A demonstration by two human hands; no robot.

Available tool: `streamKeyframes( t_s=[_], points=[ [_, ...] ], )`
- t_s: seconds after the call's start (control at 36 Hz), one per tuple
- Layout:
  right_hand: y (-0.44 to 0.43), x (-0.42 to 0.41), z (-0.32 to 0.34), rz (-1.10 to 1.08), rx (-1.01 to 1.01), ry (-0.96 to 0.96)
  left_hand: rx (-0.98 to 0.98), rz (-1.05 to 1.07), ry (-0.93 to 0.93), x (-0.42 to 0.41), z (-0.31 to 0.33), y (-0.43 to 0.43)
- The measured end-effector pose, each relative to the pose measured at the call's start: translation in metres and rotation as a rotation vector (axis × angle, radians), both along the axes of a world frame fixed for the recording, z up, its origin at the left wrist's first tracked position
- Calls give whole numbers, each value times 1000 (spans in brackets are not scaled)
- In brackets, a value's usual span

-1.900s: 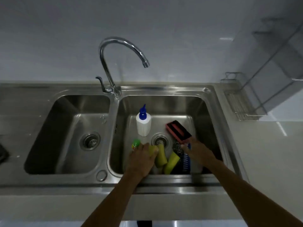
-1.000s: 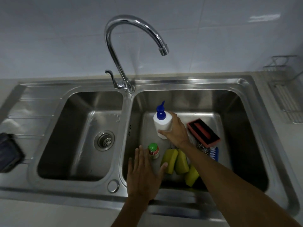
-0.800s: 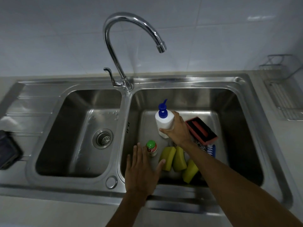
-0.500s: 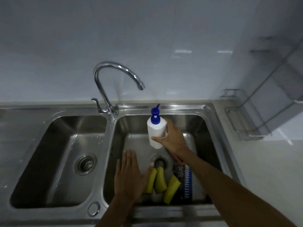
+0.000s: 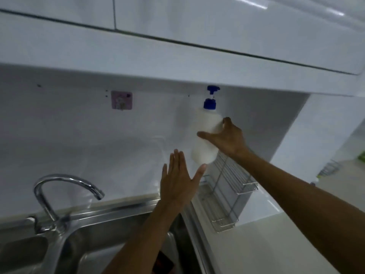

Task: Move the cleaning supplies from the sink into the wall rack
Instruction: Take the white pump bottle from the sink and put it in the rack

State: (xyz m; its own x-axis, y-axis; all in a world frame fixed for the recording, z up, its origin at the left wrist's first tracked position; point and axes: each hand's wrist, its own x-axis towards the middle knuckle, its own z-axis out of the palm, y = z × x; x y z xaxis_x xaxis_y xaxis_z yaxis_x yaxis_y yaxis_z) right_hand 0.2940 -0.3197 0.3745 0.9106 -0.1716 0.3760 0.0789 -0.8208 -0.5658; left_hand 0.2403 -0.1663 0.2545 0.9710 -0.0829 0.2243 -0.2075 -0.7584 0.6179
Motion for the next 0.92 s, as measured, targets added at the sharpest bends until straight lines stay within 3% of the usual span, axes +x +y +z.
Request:
streamKeyframes(
  t_s=[0.28,0.39,0.53,0.69,0.92],
  points=[
    [-74,55,-6,-147,-26,-121,-98,-142,70,56,-1,-77],
    [-69,70,-32,-152,-89,-98,-126,-136,118,74,-10,-95],
    [-65,88,-57,-234,-24,-89,-127,-143,158,97,-18,-106],
    [-59,94,-66,-236,53,-177,-199,-191,68,114,-29,-110],
    [-58,89,-69,-241,67,-194,-135,-172,96,117,-29,-115]
  ],
)
